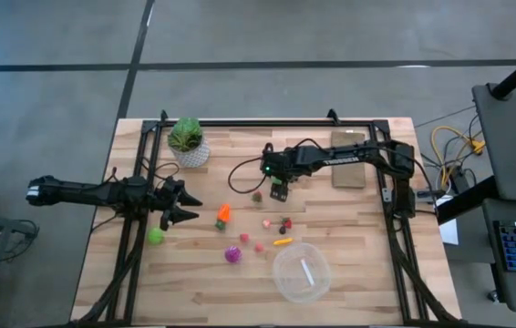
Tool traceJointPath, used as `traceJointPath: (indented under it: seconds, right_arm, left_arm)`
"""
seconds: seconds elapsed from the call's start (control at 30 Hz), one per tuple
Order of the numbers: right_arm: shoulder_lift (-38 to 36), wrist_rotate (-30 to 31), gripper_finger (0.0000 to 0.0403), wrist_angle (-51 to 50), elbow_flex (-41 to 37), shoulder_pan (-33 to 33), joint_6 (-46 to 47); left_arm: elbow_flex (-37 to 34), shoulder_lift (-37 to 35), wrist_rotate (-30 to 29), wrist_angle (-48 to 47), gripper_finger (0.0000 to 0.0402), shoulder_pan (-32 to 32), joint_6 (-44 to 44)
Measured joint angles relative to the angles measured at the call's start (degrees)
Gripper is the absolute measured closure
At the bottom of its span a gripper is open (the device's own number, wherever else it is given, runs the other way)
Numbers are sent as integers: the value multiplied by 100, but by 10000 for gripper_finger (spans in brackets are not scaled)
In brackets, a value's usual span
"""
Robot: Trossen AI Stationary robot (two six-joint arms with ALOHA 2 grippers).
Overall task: Pick and placing Produce into tupperware
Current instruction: Put the pear into the transparent bin
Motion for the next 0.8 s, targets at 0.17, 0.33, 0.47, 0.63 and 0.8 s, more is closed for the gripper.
traceJointPath:
  seconds: [0.17, 0.33, 0.47, 0.63, 0.8]
  right_arm:
    - [31, 38, 119, -17, -34, -2, 146]
    - [149, 44, 120, 4, -52, 0, 246]
    - [205, 81, 123, 93, -55, 0, 297]
    - [166, 156, 142, 66, -52, 9, 298]
    - [72, 160, 175, -95, -52, 11, 362]
  left_arm:
    - [0, 0, 0, 1, 162, 0, -2]
    - [0, 1, -1, 0, 162, 0, -4]
    - [0, 2, 0, 1, 162, 0, -7]
    - [0, 3, 0, 2, 162, 2, -4]
    - [0, 2, 0, -3, 162, 2, -4]
